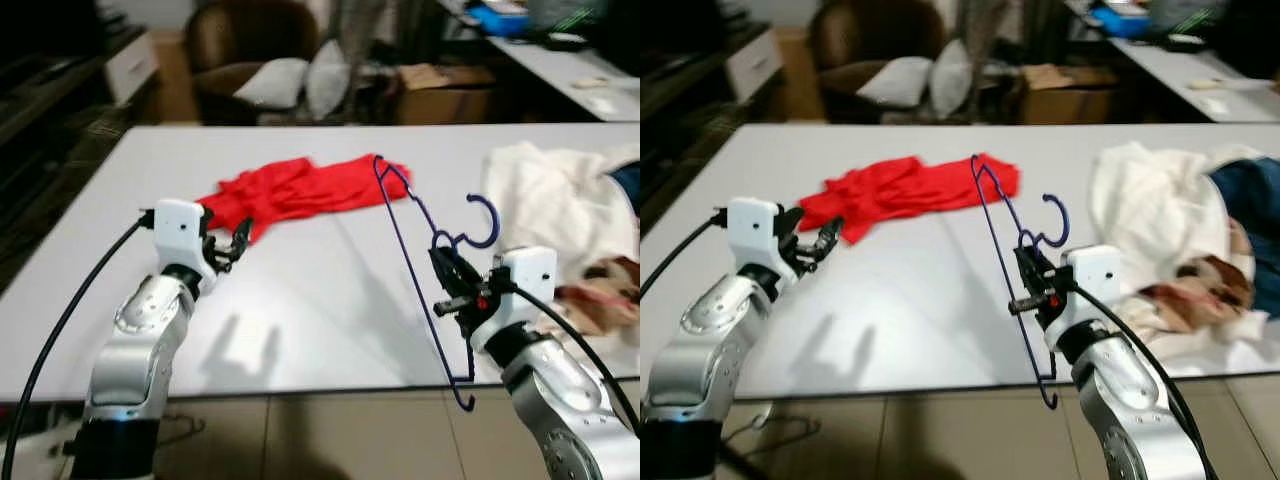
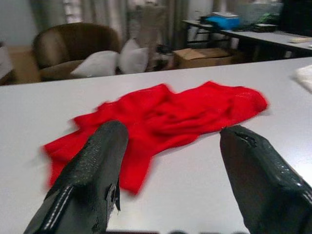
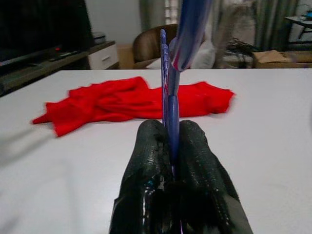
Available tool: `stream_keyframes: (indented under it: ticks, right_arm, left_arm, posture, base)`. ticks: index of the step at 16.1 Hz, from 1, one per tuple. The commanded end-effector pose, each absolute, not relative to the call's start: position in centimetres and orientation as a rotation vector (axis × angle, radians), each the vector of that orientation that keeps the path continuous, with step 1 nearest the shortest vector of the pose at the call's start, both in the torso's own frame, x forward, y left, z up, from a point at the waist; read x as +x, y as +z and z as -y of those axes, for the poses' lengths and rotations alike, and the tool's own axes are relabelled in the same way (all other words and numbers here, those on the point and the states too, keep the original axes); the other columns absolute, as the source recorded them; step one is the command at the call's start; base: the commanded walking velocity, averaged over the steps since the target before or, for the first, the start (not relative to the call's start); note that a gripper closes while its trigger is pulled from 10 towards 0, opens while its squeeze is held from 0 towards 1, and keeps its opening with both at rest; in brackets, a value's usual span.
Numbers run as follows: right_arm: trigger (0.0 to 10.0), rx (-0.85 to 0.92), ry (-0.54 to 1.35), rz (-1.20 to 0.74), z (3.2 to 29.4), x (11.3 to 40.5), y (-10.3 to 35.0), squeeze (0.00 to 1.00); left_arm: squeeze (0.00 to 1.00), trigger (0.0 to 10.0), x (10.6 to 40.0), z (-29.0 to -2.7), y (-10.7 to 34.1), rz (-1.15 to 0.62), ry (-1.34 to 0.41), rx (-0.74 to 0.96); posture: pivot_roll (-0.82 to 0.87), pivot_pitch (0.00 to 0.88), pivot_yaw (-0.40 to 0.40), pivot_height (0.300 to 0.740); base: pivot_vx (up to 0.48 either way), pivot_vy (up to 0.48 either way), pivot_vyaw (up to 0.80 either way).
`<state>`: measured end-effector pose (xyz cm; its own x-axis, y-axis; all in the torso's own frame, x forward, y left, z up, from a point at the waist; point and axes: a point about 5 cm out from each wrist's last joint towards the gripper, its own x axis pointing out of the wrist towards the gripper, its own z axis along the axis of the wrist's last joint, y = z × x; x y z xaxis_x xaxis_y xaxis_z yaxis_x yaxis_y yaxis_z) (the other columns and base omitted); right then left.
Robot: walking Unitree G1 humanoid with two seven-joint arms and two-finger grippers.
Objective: Hang hanger
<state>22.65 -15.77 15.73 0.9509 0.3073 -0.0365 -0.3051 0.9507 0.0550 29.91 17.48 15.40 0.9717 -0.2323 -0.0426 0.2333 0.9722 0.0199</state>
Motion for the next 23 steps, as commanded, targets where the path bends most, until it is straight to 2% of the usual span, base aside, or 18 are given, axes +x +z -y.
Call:
stream_keyframes:
  ticks: [1, 11, 13, 20, 23]
  right_arm:
    - [10.0, 0.045, 0.297, -0.027, 16.3, 22.6, 16.1, 0.00]
    - [10.0, 0.045, 0.272, -0.016, 16.4, 22.7, 16.2, 0.00]
    - [10.0, 0.048, 0.258, -0.021, 16.6, 22.8, 16.1, 0.00]
    - [10.0, 0.040, 0.241, -0.031, 16.8, 22.9, 15.9, 0.00]
    - [10.0, 0.044, 0.224, -0.019, 17.0, 23.0, 16.0, 0.00]
  left_arm:
    - [0.00, 10.0, 30.0, -16.8, 15.5, -0.036, -0.259, 0.016]
    - [0.00, 10.0, 30.3, -16.2, 15.5, -0.035, -0.286, 0.011]
    - [0.00, 10.0, 30.2, -15.7, 15.8, -0.001, -0.318, 0.014]
    - [0.00, 10.0, 30.4, -15.5, 15.6, -0.019, -0.318, 0.087]
    - [0.00, 10.0, 30.8, -15.5, 15.6, -0.012, -0.301, 0.091]
  posture:
    - [-0.06, 0.000, 0.033, 0.740]
    - [-0.06, 0.000, 0.044, 0.740]
    - [-0.06, 0.000, 0.042, 0.740]
    - [-0.06, 0.000, 0.044, 0.740]
    - [-0.05, 0.000, 0.050, 0.740]
  base:
    - [0.341, 0.000, 0.00]
    - [0.338, 0.000, 0.00]
    - [0.000, 0.000, 0.00]
    - [0.000, 0.369, -0.74]
    - [0.000, -0.480, -0.40]
